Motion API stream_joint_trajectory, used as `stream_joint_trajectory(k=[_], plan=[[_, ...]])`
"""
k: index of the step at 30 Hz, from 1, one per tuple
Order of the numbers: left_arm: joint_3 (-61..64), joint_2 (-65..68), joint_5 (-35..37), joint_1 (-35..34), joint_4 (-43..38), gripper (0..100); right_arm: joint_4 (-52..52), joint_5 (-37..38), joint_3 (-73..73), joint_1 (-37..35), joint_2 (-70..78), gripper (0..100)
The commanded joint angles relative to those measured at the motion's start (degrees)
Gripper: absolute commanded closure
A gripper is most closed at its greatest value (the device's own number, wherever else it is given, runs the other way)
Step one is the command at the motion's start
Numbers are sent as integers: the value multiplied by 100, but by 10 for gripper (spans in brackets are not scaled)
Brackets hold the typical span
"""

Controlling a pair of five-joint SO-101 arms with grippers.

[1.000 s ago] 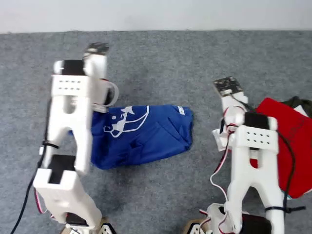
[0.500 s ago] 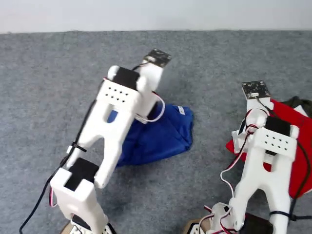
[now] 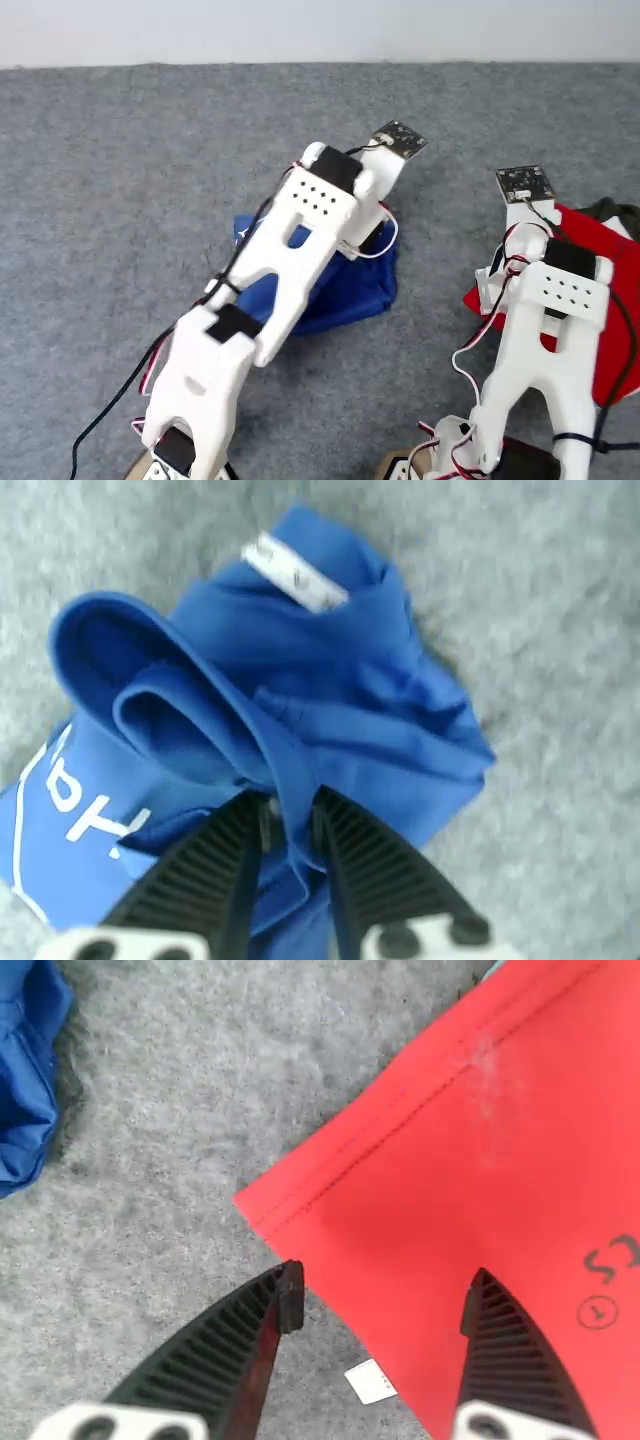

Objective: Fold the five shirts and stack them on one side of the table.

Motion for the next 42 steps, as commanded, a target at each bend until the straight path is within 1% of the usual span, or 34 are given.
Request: stream_joint_trajectory(k=[1,5,17,26,33,35,39,42], plan=[[-778,281,352,255,149,988,-4,53,-185,40,-251,731],[-831,387,404,448,149,988,-4,53,-185,57,-251,731],[-576,589,440,484,70,987,-4,53,-185,40,-251,731],[-1226,1354,607,554,97,985,4,53,-185,31,-251,731],[-1490,1442,615,642,149,983,75,53,-211,75,-259,731],[-1464,1442,598,633,158,956,75,53,-211,163,-321,731],[-1464,1442,607,642,158,850,127,70,-220,418,-875,731],[-1490,1433,607,624,158,832,268,334,-220,532,-1437,731]])
